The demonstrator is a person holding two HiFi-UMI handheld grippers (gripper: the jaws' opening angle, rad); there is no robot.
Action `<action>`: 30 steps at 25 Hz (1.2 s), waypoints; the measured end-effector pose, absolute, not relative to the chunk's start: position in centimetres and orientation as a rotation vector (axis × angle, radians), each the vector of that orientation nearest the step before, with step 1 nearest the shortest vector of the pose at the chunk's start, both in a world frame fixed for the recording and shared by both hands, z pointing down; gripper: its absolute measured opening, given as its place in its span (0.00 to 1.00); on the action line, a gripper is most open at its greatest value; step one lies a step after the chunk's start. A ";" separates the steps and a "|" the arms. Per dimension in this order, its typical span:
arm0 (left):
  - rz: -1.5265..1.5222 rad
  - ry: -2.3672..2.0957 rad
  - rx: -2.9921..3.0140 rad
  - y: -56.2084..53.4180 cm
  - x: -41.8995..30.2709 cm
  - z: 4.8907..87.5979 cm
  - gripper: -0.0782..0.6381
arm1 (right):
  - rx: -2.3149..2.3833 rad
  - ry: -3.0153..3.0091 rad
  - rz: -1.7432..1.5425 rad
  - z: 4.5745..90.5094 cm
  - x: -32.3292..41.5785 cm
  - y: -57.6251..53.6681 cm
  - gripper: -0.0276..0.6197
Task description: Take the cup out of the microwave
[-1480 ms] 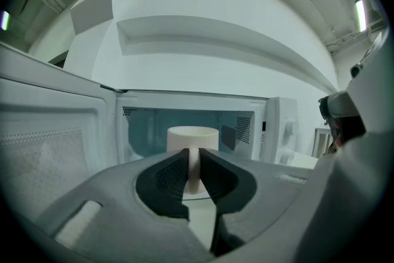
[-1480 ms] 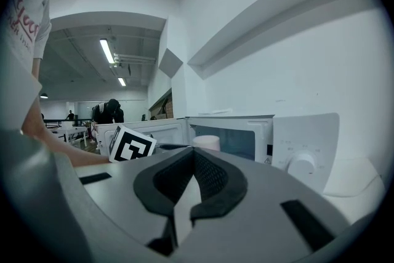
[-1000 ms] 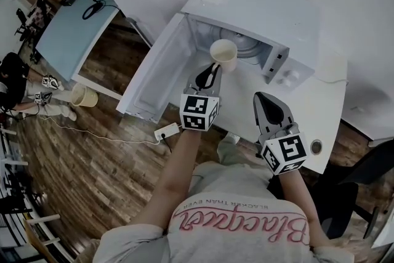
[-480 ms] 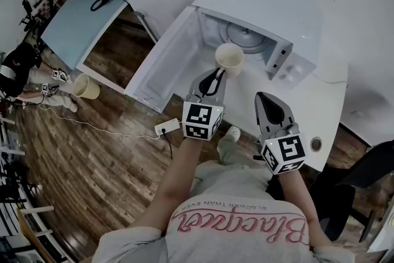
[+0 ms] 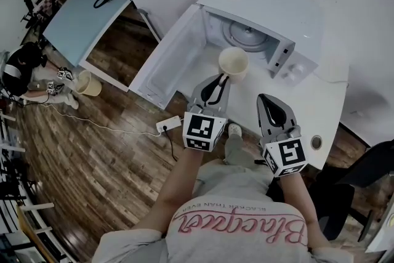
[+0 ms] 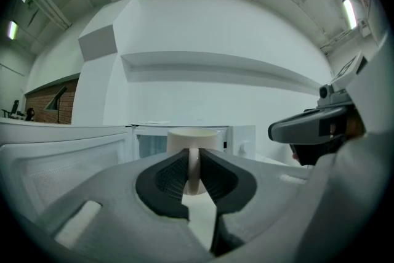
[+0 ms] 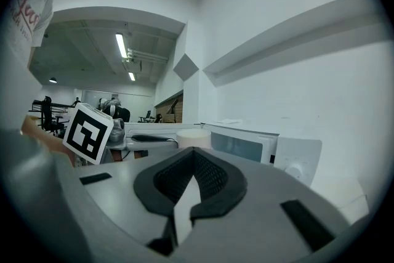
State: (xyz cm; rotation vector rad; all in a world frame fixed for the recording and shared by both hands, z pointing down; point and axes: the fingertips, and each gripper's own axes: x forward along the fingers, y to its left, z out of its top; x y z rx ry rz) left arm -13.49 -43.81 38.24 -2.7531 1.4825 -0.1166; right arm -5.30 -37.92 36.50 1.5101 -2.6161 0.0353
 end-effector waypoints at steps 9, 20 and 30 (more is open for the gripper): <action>-0.121 1.457 -2.737 -41.6 -12.9 37.0 0.18 | 1.495 -2.615 0.032 35.7 -5.0 -37.2 0.05; -0.080 1.441 -2.702 -41.3 -10.9 34.5 0.18 | 1.553 -2.615 0.039 34.7 -3.2 -37.6 0.05; -0.098 1.452 -2.665 -39.9 -8.5 33.6 0.18 | 1.501 -2.674 0.037 34.2 -1.6 -37.0 0.05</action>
